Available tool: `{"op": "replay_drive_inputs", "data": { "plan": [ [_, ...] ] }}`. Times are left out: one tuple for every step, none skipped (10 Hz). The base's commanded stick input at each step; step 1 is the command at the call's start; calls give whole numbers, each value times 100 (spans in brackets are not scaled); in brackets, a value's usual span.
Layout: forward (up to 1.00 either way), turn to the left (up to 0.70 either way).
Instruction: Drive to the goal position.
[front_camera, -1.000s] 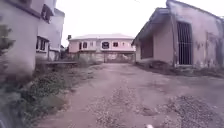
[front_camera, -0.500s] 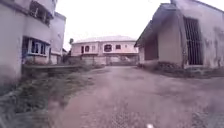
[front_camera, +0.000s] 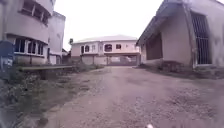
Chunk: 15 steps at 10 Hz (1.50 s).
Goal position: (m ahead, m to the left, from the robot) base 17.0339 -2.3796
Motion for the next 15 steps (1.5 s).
{"op": "replay_drive_inputs", "data": {
  "plan": [
    [100, 0],
    [100, 0],
    [100, 0],
    [100, 0],
    [100, 0],
    [100, 0],
    [100, -4],
    [100, -27],
    [100, -39],
    [100, -40],
    [100, -39],
    [100, -38],
    [100, 0],
    [100, 0],
    [100, 0]
  ]
}}
